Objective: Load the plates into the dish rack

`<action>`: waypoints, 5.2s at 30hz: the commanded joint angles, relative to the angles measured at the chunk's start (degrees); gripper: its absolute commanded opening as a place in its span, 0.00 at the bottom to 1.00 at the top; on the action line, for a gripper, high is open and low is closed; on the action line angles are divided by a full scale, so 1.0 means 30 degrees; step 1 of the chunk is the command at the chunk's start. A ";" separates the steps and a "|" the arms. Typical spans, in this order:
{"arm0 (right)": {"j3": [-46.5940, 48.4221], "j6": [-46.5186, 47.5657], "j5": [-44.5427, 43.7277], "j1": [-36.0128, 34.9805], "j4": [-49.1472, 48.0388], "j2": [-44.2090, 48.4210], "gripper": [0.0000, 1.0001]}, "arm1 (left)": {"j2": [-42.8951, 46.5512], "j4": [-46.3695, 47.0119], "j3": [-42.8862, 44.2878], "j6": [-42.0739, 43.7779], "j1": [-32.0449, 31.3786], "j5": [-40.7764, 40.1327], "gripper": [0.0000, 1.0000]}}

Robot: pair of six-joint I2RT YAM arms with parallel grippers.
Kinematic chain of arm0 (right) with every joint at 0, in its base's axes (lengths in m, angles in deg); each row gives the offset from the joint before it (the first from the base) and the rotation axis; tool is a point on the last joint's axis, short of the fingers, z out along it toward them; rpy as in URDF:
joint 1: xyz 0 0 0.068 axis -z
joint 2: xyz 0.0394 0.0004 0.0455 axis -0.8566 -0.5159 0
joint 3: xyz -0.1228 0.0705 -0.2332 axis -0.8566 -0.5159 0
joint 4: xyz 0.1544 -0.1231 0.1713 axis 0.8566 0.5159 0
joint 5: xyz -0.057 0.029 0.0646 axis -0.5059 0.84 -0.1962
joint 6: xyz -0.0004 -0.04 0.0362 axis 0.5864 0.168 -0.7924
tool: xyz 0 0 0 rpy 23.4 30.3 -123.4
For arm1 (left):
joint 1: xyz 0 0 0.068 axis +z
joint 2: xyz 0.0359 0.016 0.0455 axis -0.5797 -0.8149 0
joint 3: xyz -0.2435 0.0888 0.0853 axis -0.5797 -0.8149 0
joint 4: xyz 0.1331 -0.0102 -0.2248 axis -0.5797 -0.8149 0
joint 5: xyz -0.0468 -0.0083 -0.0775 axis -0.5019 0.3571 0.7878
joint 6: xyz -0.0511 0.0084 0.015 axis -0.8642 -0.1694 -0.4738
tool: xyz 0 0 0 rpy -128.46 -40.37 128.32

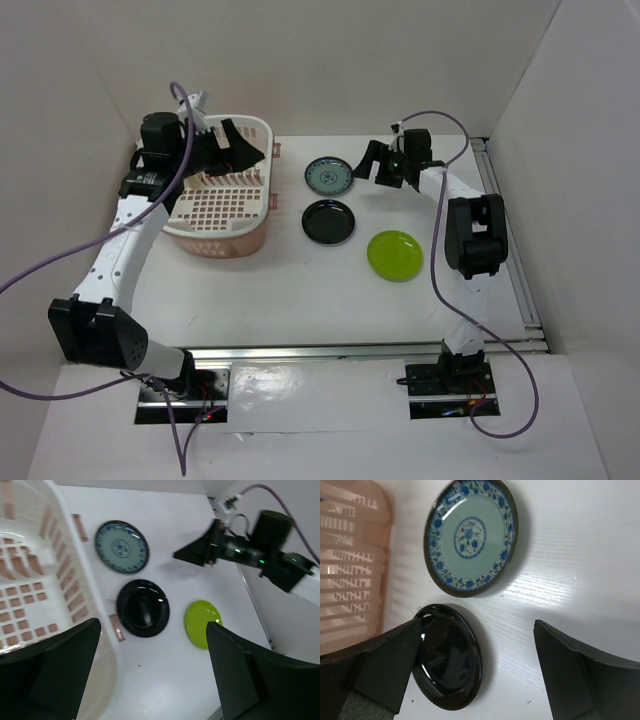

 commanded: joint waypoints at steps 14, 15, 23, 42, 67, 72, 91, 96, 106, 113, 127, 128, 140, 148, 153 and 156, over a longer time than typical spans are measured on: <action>0.1567 -0.0719 0.0452 -0.0492 -0.0988 -0.3713 0.94 | 0.1054 0.1185 -0.0773 0.0954 -0.5222 0.1341 1.00; 0.1832 -0.0924 0.0628 -0.0492 -0.0988 -0.4296 0.94 | 0.1054 0.1185 -0.0773 0.0957 -0.5224 0.1602 1.00; 0.2686 -0.1981 0.0454 -0.0697 -0.1984 -0.5794 0.90 | 0.1610 0.3060 -0.2501 -0.0567 -0.6247 0.3479 1.00; 0.3975 -0.3737 -0.0776 -0.1049 -0.1017 -0.8110 0.58 | 0.1405 0.1859 -0.1915 0.1250 -0.7451 0.3128 1.00; -0.0242 -0.8951 -0.0688 -0.0114 -0.6577 -0.5566 0.00 | 0.1405 0.1683 -0.1915 0.1631 -0.7451 0.2542 1.00; -0.0421 -0.8839 0.0044 0.0094 -0.8171 -0.2929 0.00 | 0.0821 0.0953 -0.0981 0.1281 -0.7625 0.0845 1.00; -0.2882 -0.3534 0.2004 -0.0170 -0.3482 0.7415 0.00 | -0.2345 -0.1042 0.3354 0.2889 -0.7626 -0.3462 1.00; -0.3058 -0.2100 0.3557 -0.0346 -0.2192 0.8149 0.00 | -0.3251 -0.1218 0.4032 0.3095 -0.7626 -0.4077 1.00; -0.3878 -0.1541 0.5872 -0.0346 -0.2363 0.9849 0.00 | -0.3634 -0.1218 0.4239 0.3095 -0.7626 -0.3903 0.91; -0.3468 -0.2067 0.7336 -0.0346 -0.2745 0.9849 0.00 | -0.3634 -0.1042 0.3886 0.3300 -0.7626 -0.3876 0.84; -0.4287 -0.2977 0.8452 -0.1283 -0.5028 0.9321 0.00 | -0.3985 -0.1042 0.4267 0.3300 -0.7626 -0.3374 0.00; -0.4289 -0.3209 0.8452 -0.1283 -0.5030 0.9321 0.03 | -0.3782 -0.1042 0.4267 0.3300 -0.7626 -0.3376 0.00; -0.4113 -0.3416 0.6406 -0.1459 -0.4913 0.8735 1.00 | -0.3019 -0.1628 0.5614 0.3300 -0.7040 -0.4984 0.00; -0.4552 -0.3592 0.3413 -0.0229 -0.4474 0.9351 1.00 | -0.2843 -0.2272 0.5995 0.4384 -0.5431 -1.2625 0.00; -0.4608 -0.3592 0.4087 0.0211 -0.4298 0.9146 1.00 | -0.3485 -0.0286 0.5792 0.7161 -0.4316 -1.8514 0.00; -0.5107 -0.3768 0.4263 0.0211 -0.4503 0.9146 1.00 | -0.4130 0.2430 0.4886 1.0141 -0.4111 -2.1066 0.00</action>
